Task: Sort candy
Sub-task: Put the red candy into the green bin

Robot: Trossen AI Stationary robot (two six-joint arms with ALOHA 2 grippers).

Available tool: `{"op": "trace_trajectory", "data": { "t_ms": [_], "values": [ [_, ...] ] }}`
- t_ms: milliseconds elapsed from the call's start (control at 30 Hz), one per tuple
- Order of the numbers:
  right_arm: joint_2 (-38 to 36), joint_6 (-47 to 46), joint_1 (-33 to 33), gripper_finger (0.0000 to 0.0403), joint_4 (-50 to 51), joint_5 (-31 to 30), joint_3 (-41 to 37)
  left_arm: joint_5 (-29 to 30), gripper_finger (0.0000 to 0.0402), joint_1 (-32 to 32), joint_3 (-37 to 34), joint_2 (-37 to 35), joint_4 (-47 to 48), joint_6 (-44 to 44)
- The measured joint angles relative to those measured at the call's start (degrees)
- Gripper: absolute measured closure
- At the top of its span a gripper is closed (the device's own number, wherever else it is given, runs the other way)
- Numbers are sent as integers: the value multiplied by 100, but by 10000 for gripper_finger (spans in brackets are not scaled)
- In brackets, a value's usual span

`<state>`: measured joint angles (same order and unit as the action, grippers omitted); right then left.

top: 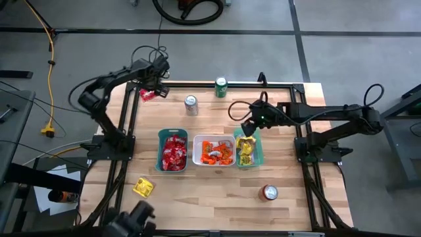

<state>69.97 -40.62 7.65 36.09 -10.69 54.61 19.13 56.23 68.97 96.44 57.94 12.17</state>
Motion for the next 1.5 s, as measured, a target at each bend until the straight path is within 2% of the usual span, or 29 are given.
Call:
{"op": "trace_trajectory", "data": {
  "t_ms": [300, 633, 733, 900, 967, 1167, 1267, 1367, 1500],
  "values": [
    [0, -74, 262, 150, -76, 2, 1, -2, 213, 639, 585, 1435, -264, -153],
    [2, 327, 402, 150, -74, 14, 2, -402, 217, 876, 655, 1968, -180, 65],
    [2, 483, 402, 150, -74, 15, 2, -626, 248, 876, 656, 2035, -207, -58],
    [2, 803, 402, 150, -44, 17, 2, -858, 371, 876, 657, 2032, -213, -179],
    [2, 933, 402, 150, 4, 18, 2, -955, 387, 882, 657, 2002, -224, -178],
    [2, 1438, 402, 150, 136, 46, 4, -1342, 400, 857, 585, 1426, -292, -177],
    [2, 1839, 402, 150, 67, 45, 4, -1635, 401, 833, 719, 685, -515, -140],
    [-7, 2311, 402, 150, -59, 33, 4, -2166, 401, 702, 684, -41, -721, -81],
    [-55, 2811, 530, 150, -327, -110, 4, -2981, 401, 148, 609, -1073, -1283, -36]
  ]
}}
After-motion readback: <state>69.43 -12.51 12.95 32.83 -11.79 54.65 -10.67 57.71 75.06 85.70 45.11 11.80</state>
